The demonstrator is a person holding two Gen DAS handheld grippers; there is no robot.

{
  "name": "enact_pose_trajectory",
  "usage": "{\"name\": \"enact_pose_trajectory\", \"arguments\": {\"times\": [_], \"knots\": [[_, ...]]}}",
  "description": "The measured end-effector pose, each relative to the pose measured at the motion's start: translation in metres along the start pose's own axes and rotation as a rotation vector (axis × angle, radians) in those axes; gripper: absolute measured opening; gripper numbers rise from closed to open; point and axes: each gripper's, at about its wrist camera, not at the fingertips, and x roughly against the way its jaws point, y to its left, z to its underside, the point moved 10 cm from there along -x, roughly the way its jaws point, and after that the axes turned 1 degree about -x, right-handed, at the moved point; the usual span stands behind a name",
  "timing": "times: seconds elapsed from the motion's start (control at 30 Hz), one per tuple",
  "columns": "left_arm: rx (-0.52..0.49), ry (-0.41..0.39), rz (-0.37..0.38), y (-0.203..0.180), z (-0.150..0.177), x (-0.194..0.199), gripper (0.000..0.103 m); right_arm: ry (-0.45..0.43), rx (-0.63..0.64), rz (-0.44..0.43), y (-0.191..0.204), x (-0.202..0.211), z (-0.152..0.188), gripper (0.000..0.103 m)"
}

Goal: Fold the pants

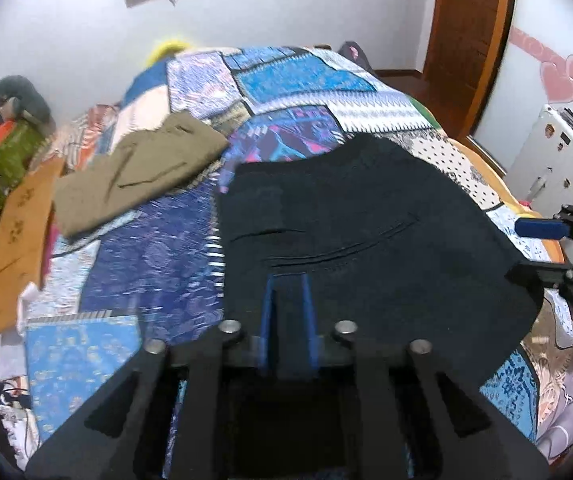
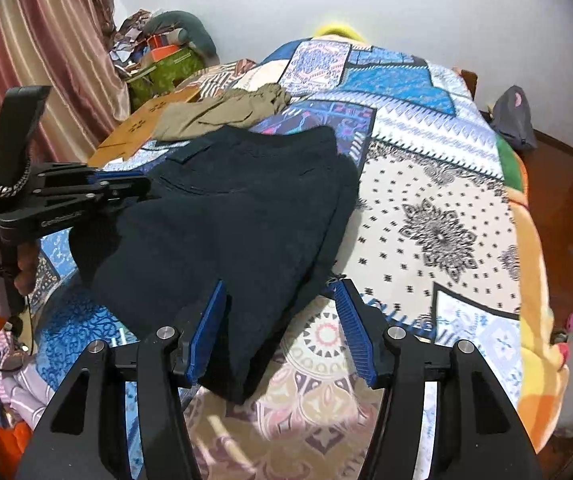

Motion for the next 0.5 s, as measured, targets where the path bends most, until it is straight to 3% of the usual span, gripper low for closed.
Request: {"name": "enact_pose_trajectory", "arguments": {"times": [0.13,0.2,0.3,0.5], "knots": [[0.031,-0.020,-0.010,0.015,-0.003,0.017,0.029,-0.046,-0.006,0.021,-0.007,0.012,-0.015,0.054],[0.042,-0.029,-0.023,0.022,-0.004,0.019,0.052,-0.059,-0.029,0.012,-0.009,0.015,-0.021,0.060],[0.074,-0.019,-0.025,0.033,-0.001,0.016,0.077,-0.041,-0.067,0.008,-0.012,0.004,-0.024,0.064],[0.100,0.095,0.030,0.033,0.015,-0.019,0.078,0.057,-0.165,-0.003,-0.024,-0.038,-0.009,0.064]]}}
